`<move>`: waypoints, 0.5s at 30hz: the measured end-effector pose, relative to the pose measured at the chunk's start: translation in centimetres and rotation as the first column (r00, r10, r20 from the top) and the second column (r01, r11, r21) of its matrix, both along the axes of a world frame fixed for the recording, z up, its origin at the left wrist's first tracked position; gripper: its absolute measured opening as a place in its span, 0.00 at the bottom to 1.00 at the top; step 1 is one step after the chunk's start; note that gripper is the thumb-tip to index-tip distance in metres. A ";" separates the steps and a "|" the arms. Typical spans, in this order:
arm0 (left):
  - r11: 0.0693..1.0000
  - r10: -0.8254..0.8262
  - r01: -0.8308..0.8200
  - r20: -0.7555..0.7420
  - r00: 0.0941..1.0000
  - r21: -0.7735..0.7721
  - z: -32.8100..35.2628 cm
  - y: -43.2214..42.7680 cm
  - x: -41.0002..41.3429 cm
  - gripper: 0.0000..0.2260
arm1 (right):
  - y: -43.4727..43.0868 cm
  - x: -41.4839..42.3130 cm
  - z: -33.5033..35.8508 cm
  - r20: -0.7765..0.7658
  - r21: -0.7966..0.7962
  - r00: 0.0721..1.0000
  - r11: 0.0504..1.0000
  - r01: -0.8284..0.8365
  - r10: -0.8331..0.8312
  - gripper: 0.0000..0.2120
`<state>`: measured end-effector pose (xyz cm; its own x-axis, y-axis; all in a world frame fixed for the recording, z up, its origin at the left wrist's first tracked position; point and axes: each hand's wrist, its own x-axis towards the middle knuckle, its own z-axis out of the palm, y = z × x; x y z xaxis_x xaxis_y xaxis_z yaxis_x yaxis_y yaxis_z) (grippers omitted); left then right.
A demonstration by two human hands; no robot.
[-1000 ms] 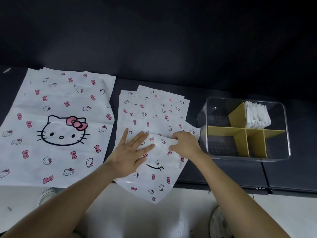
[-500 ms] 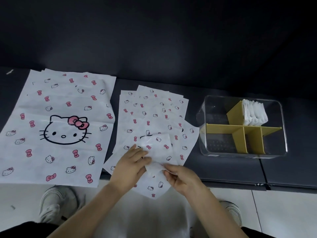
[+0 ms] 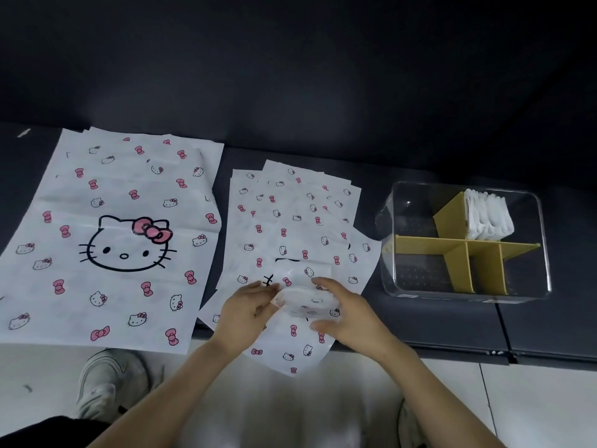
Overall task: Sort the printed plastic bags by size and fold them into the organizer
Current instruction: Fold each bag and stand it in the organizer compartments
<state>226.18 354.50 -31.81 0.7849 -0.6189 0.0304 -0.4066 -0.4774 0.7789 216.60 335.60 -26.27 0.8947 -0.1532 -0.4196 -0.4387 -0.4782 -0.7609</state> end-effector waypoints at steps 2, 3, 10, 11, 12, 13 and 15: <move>0.998 0.043 -0.041 -0.053 0.998 0.038 -0.1 0.0 0.4 0.28 | -0.2 0.9 -0.7 0.048 0.041 0.985 0.986 0.162 -0.164 0.18; 0.997 0.063 -0.060 -0.072 0.995 0.043 0.0 0.0 0.5 0.23 | -0.3 1.3 -0.9 0.060 0.094 0.967 0.966 0.242 -0.248 0.11; 0.968 0.211 -0.247 -0.409 0.888 -0.035 1.8 -0.7 0.0 0.12 | -0.6 2.8 -2.9 -0.001 0.089 0.907 0.904 0.419 -0.421 0.12; 0.953 0.247 -0.297 -0.429 0.869 -0.051 1.9 -0.8 0.0 0.11 | -0.6 2.8 -3.1 -0.003 0.080 0.907 0.904 0.420 -0.421 0.13; 0.942 0.274 -0.329 -0.427 0.862 -0.059 1.8 -0.9 -0.1 0.09 | -0.7 2.9 -3.1 -0.006 0.064 0.909 0.907 0.417 -0.418 0.13; 0.934 0.294 -0.351 -0.411 0.863 -0.068 1.8 -1.1 -0.3 0.08 | -0.7 3.0 -3.0 -0.004 0.050 0.912 0.910 0.411 -0.411 0.13; 0.919 0.335 -0.387 -0.362 0.870 -0.080 1.7 -1.4 -0.7 0.08 | -0.7 3.3 -2.8 -0.001 0.026 0.918 0.918 0.396 -0.396 0.15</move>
<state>225.43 353.07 -30.11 0.9316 -0.2993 -0.2064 0.0690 -0.4119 0.9086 219.92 334.88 -29.05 0.7648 -0.4847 -0.4244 -0.5849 -0.2463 -0.7728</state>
